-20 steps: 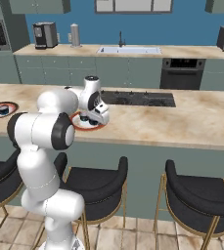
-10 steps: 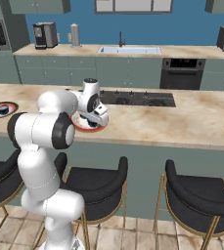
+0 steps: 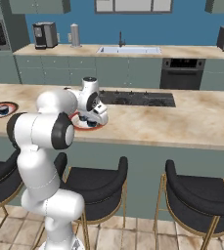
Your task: Place two yogurt containers on each plate.
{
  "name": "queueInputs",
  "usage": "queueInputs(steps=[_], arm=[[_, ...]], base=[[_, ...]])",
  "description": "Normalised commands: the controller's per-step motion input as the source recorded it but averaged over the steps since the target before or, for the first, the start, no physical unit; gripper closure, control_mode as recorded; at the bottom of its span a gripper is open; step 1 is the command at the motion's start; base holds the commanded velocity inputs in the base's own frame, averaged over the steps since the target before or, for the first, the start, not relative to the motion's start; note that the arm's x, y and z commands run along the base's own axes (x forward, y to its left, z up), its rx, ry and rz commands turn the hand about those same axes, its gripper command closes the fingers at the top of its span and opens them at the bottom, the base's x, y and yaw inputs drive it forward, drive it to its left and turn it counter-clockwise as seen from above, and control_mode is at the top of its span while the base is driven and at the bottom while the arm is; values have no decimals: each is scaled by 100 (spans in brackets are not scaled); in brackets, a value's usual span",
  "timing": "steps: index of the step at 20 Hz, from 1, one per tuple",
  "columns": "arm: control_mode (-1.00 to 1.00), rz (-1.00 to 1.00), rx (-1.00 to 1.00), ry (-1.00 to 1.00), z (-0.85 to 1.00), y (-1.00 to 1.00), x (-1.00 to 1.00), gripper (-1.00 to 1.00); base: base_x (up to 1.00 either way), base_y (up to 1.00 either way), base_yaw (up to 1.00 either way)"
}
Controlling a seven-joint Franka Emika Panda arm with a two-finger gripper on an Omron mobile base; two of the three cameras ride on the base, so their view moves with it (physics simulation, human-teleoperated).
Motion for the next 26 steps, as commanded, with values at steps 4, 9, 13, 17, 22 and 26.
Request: queueInputs(steps=[4, 9, 13, 17, 22, 26], arm=[[-100, 0, 0, 0, 5, 0, 0, -100], [-100, 0, 0, 0, 39, 1, -11, -100], [-100, 0, 0, -5, 62, 12, -56, -100], [-100, 0, 0, -10, 69, 37, -97, -100], [-100, 1, 0, -23, 92, 13, -100, -100], [-100, 4, 0, -9, 100, 6, -100, -100]], base=[[0, 0, 0], [0, 0, 0], [0, 0, 0], [0, 0, 0], [0, 0, 0], [0, 0, 0]])
